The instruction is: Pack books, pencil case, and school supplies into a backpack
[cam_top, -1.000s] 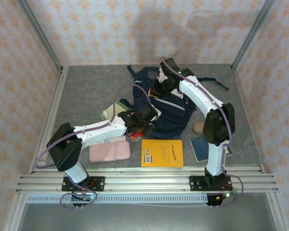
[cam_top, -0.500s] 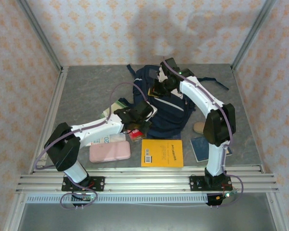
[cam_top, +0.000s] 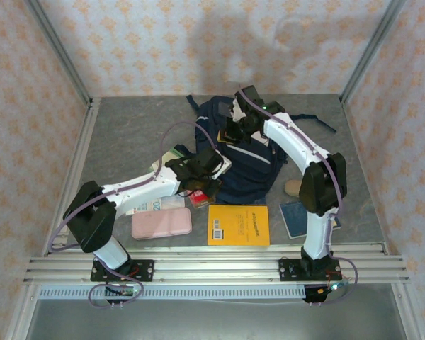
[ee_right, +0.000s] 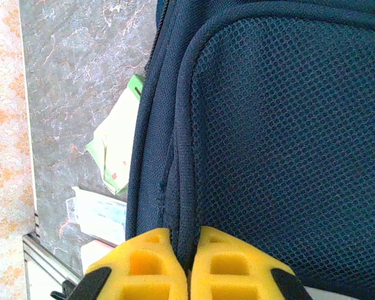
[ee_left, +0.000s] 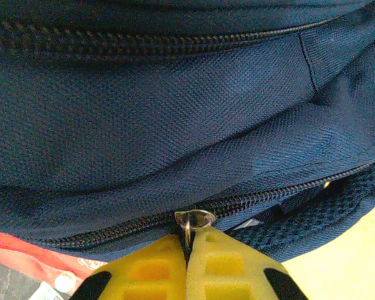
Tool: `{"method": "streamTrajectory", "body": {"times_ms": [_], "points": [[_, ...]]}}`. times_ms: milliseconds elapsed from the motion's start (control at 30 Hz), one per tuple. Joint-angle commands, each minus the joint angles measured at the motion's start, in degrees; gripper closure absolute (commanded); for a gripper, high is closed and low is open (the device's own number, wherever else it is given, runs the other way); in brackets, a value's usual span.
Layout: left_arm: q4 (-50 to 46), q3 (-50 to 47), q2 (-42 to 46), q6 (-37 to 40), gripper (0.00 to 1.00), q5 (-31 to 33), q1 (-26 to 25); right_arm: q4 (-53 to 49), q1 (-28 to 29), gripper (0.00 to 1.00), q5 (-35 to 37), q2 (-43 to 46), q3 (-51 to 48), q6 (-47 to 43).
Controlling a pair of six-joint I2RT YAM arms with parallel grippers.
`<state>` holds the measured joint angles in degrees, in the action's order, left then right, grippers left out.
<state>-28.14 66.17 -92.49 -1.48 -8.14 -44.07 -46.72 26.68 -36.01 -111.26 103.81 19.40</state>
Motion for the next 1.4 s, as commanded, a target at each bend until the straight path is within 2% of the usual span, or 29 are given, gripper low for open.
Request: {"method": "streamTrajectory", "body": {"times_ms": [0, 200, 333, 400, 600, 833, 933, 1100, 1367], "points": [[-1.83, 0.1, 0.88, 0.86, 0.89, 0.41, 0.98, -0.64, 0.66, 1.0, -2.31, 2.79, 1.21, -1.03], [-2.09, -0.23, 1.51, 1.3, 0.84, 0.23, 1.69, -0.67, 0.66, 1.0, -2.57, 2.56, 1.31, -1.01], [-2.19, -0.34, 1.39, 1.48, 0.76, -0.13, 1.8, -0.71, 0.66, 1.0, -2.66, 2.64, 1.27, -0.98], [-2.01, -0.51, 1.28, 1.48, 0.75, -0.36, 1.8, -0.59, 0.66, 1.0, -2.66, 2.64, 1.31, -0.88], [-1.57, -0.61, 0.73, 1.48, 0.82, -1.57, 1.89, -0.49, 0.66, 1.0, -2.9, 2.63, 1.16, -0.8], [-1.3, -0.15, -0.51, 1.39, 1.0, -2.43, 2.06, -0.44, 0.66, 1.0, -2.96, 2.54, 1.07, -0.88], [-1.39, -0.34, 0.44, 0.91, 1.0, -2.24, 2.54, -0.56, 0.66, 1.0, -2.44, 2.63, 1.04, -0.94], [-0.99, -1.53, 2.71, -0.6, 0.87, -1.55, 3.62, -0.6, 0.66, 1.0, -2.4, 2.54, 1.33, -0.95], [-0.15, -2.18, 1.15, -1.24, 0.83, -4.54, 3.96, -0.6, 0.66, 1.0, -2.49, 2.63, 1.2, -1.08]]}}
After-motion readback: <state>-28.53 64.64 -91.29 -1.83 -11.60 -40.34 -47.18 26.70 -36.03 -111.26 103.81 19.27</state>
